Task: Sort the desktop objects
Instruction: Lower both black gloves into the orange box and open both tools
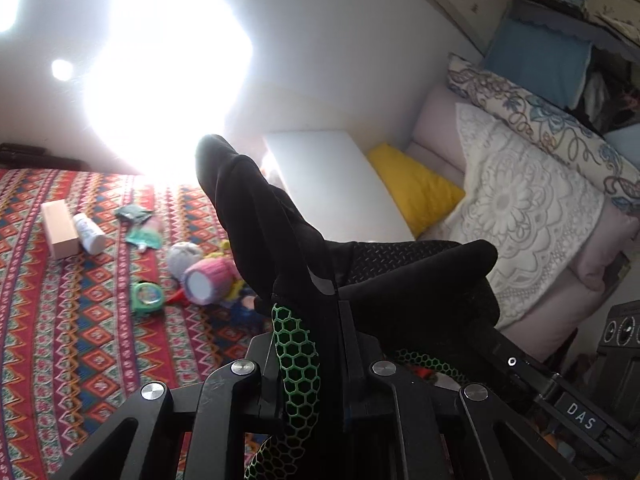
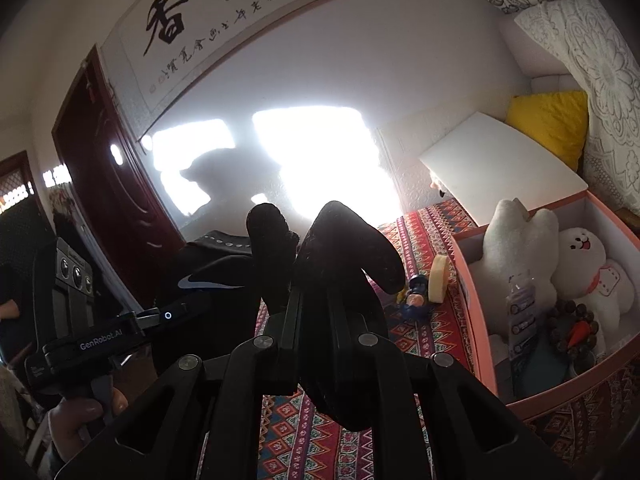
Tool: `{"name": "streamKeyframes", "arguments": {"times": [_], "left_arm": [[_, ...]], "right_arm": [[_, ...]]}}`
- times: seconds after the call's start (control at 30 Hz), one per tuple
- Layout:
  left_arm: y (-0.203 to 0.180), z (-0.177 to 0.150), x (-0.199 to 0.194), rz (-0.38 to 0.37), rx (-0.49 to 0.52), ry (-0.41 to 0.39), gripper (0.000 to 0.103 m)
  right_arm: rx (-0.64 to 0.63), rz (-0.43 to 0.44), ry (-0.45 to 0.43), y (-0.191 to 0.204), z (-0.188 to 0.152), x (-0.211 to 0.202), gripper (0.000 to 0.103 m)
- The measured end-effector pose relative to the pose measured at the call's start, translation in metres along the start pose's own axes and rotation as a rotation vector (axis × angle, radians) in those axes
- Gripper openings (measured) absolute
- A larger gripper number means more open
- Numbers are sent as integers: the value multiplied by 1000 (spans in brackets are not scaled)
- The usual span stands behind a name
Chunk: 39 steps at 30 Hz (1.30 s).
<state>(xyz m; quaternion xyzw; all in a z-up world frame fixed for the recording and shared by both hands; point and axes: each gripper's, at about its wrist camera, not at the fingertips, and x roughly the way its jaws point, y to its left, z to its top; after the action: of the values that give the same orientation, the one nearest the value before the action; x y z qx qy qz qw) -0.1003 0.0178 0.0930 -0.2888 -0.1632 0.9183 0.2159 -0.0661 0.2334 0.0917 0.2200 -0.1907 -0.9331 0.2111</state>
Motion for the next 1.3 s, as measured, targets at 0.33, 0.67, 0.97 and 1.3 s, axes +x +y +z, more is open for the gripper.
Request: {"name": "streamKeyframes", "arguments": {"times": [0.33, 0.67, 0.97, 1.3], "left_arm": [[-84, 15, 47, -104, 115, 41, 12], [-158, 18, 116, -227, 195, 113, 12], [-184, 10, 194, -240, 235, 193, 35], [-118, -31, 245, -4, 182, 373, 99]], "right_arm": [[69, -101, -104, -66, 18, -52, 11], [121, -287, -232, -140, 38, -118, 11], [142, -421, -259, -206, 57, -130, 11], [281, -549, 50, -269, 32, -48, 66]]}}
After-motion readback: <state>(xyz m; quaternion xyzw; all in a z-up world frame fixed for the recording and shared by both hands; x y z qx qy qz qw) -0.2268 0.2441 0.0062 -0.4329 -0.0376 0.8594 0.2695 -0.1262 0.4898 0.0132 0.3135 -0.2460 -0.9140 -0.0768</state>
